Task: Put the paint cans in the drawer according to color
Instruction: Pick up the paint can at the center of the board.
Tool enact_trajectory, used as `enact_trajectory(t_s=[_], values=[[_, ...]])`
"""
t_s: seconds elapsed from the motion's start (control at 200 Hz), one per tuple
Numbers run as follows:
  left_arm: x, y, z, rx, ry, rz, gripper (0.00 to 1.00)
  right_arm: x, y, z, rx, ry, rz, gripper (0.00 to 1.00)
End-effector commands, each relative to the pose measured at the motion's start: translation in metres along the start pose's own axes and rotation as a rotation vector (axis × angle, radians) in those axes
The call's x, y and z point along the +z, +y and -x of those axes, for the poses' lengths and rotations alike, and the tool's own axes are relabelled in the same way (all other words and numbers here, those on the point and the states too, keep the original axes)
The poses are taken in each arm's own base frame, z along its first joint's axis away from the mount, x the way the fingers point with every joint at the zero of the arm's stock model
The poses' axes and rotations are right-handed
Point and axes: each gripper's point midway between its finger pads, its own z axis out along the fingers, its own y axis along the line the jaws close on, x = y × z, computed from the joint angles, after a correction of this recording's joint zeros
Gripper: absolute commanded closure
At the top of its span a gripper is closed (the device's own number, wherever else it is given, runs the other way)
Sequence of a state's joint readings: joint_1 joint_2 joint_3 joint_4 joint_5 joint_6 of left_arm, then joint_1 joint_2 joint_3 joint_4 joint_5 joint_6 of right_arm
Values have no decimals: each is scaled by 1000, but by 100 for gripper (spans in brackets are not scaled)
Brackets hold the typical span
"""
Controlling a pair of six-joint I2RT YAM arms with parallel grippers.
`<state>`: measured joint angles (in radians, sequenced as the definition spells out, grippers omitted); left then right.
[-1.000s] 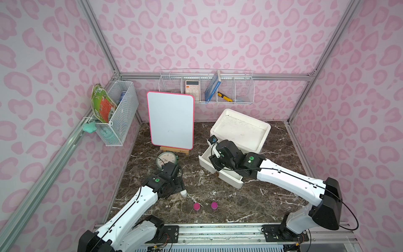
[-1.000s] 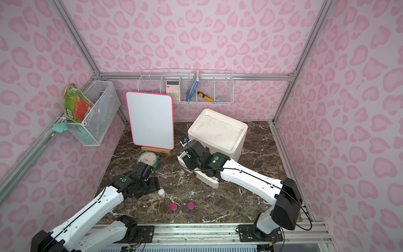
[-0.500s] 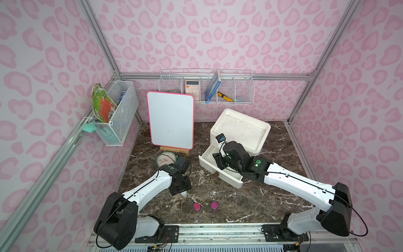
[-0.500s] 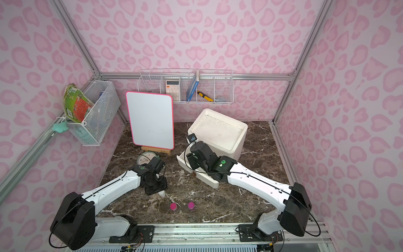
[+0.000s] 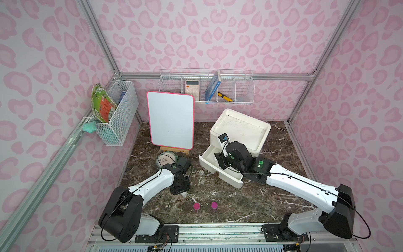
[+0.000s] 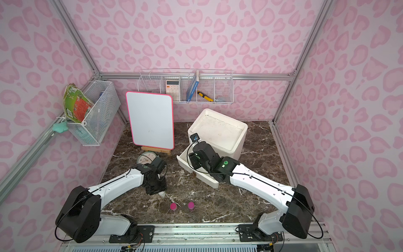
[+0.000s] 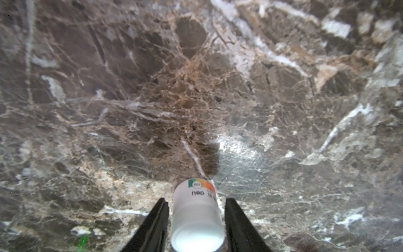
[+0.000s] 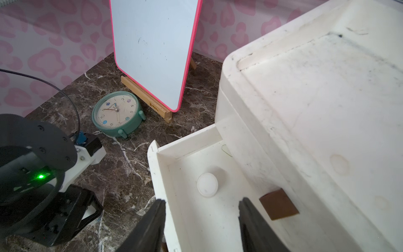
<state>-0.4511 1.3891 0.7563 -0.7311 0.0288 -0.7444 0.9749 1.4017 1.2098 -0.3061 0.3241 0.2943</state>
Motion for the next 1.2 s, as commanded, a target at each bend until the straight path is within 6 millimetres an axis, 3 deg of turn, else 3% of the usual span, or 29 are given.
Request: enact_trajectory(t_s=[0.0, 0.395, 0.49, 0.585, 0.735, 0.826, 0.991, 1.091, 1.196], values=[[0, 3, -5, 9, 17, 10, 52, -1, 0, 8, 17, -30, 4, 44], [-2, 1, -7, 34, 18, 22, 65, -3, 0, 10, 22, -35, 5, 45], [-14, -3, -3, 60, -6, 28, 67, -5, -1, 13, 26, -45, 2, 45], [-42, -12, 8, 142, -76, 63, 67, -13, -6, 19, 36, -71, -16, 46], [-113, -70, 32, 412, -272, 47, 68, -39, -36, 35, 77, -154, -105, 47], [-137, -109, 38, 596, -333, 5, 69, -62, -64, 44, 110, -205, -179, 47], [-155, -165, 45, 786, -354, -79, 72, -109, -118, 58, 189, -292, -291, 48], [-155, -189, 49, 814, -340, -116, 71, -129, -132, 60, 217, -327, -314, 48], [-154, -212, 45, 861, -335, -139, 71, -136, -137, 54, 238, -331, -323, 49]])
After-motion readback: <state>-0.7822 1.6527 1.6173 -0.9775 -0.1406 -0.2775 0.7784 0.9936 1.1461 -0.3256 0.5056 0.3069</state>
